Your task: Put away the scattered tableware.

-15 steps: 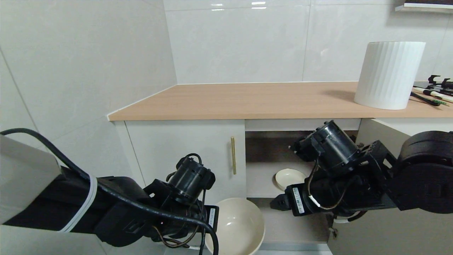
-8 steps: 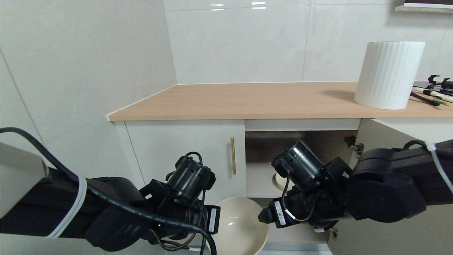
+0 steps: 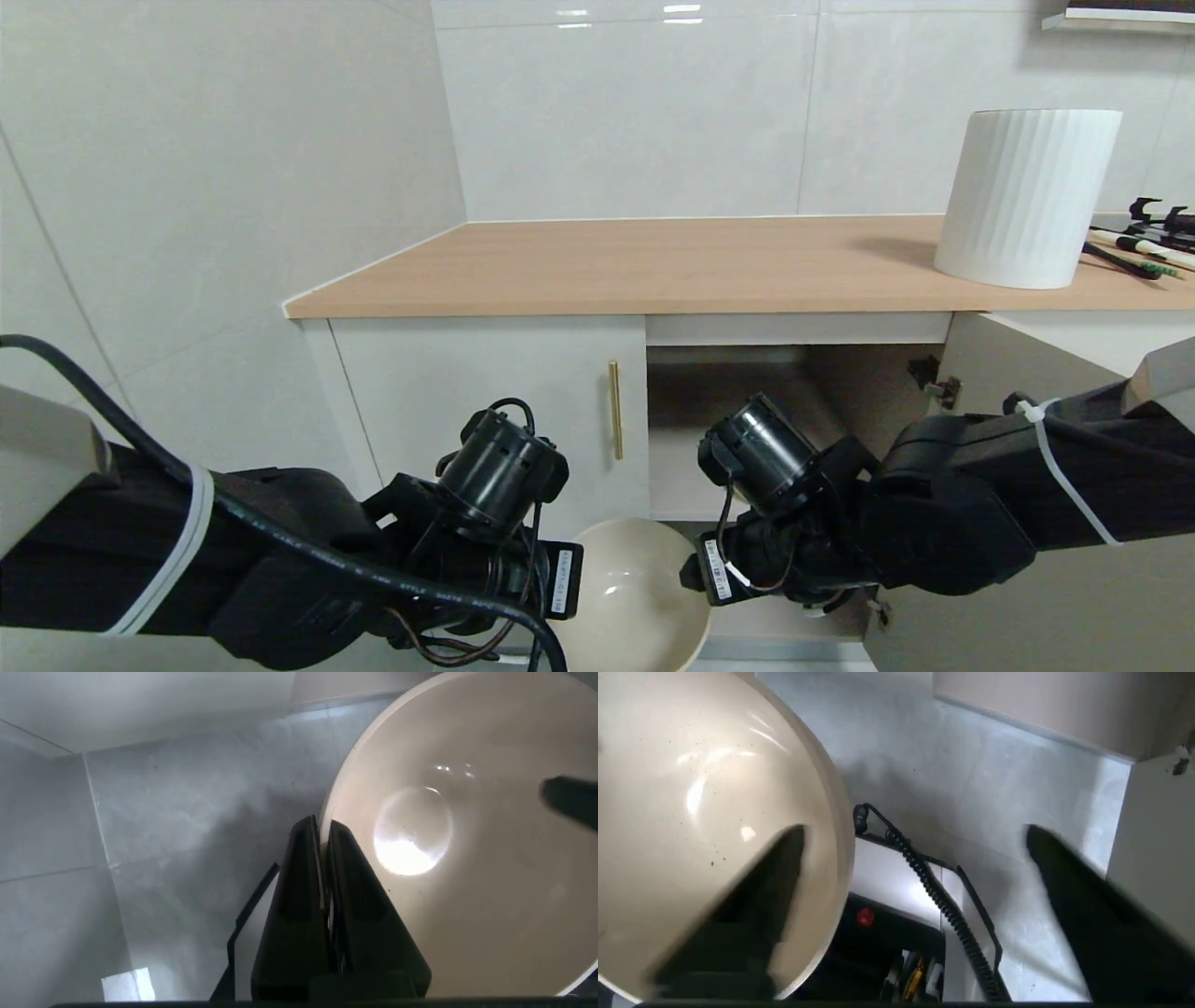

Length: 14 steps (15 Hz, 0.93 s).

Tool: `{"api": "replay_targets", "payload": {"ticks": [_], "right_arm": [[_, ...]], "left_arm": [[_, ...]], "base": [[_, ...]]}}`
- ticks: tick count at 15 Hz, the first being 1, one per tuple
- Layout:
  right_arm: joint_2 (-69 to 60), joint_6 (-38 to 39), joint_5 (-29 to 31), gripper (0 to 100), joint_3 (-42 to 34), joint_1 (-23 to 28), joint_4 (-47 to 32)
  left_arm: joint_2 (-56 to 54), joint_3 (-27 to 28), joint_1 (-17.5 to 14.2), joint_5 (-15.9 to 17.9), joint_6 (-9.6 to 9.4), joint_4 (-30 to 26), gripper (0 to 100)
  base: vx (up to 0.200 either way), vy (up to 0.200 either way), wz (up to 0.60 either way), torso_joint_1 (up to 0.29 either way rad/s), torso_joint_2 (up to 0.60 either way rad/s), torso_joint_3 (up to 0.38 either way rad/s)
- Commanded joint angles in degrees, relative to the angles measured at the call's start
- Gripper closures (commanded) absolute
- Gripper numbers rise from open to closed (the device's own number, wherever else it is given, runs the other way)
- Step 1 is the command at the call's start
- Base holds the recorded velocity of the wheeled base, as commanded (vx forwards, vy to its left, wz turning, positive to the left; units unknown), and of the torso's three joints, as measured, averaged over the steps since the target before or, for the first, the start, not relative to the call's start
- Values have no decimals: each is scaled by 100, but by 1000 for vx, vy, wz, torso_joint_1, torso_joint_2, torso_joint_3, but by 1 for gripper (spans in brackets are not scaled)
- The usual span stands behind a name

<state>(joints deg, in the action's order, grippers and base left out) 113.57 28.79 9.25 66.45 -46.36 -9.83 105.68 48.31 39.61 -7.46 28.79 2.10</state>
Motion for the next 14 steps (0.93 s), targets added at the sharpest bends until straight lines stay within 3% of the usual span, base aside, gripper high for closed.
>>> {"api": "replay_targets", "payload": {"ticks": [1, 10, 11, 14], "right_arm": [[-36, 3, -11, 100, -18, -5, -2], [-19, 3, -2, 100, -36, -13, -11], [-10, 3, -2, 100, -36, -13, -11], [16, 3, -2, 100, -45, -13, -11]], "left_arm": [[23, 3, 3, -1, 3, 1, 100], [-12, 3, -6, -19, -5, -8, 100], [-12, -6, -6, -36, -5, -8, 0], [-48, 3, -6, -45, 3, -8, 0]], "base": [[0, 0, 0, 0, 0, 0], [0, 0, 0, 0, 0, 0], [0, 0, 0, 0, 0, 0], [0, 0, 0, 0, 0, 0]]}}
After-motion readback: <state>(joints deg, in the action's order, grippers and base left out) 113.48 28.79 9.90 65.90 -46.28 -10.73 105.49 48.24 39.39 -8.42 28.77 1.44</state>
